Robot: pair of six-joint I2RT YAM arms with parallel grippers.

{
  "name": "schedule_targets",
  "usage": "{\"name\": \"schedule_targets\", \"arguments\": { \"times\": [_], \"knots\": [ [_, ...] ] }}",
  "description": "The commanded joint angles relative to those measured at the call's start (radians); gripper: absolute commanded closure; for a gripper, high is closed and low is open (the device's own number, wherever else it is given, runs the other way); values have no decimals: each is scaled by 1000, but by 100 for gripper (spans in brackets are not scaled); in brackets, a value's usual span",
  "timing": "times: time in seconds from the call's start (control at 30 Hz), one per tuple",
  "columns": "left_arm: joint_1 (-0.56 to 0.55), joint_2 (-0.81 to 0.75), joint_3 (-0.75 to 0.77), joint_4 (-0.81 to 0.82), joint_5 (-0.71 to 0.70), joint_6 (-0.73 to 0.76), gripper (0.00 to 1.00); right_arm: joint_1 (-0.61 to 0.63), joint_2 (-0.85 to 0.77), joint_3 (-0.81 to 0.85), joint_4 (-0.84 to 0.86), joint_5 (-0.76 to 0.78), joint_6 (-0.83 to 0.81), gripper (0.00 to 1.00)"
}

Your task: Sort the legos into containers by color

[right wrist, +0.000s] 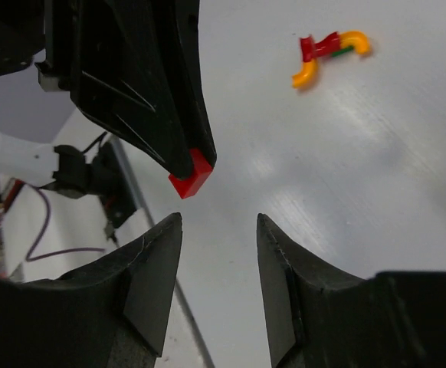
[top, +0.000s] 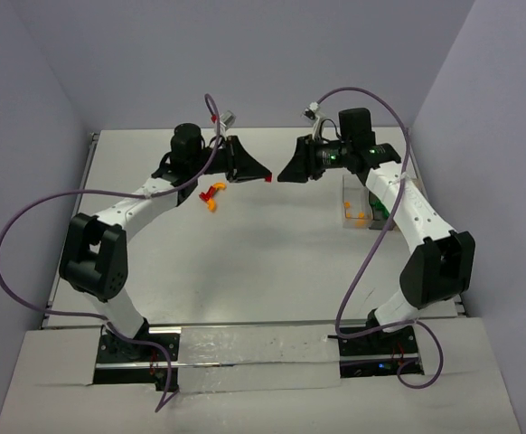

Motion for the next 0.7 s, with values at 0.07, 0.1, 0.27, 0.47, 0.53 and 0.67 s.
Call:
{"name": "schedule_targets", "arguments": {
  "times": [0.07,0.1,0.27,0.47,0.53,0.67],
  "knots": [
    [22,-44,19,233,23,-102,100,7,23,-42,108,-99,153,44],
    [20,-37,65,110,-12,-47,100,13,18,-37,99,-72,139,42],
    [4,-23,176,-220,-193,85,100,40,-17,-13,64,81,119,37],
    [-32,-3,264,-458,-396,93,100,102,5,76,9,224,113,36],
    [-33,-4,256,-456,-400,80,100,109,23,89,6,228,121,36],
    [-51,-3,249,-467,-425,76,100,137,57,141,0,255,131,36]
  ]
}}
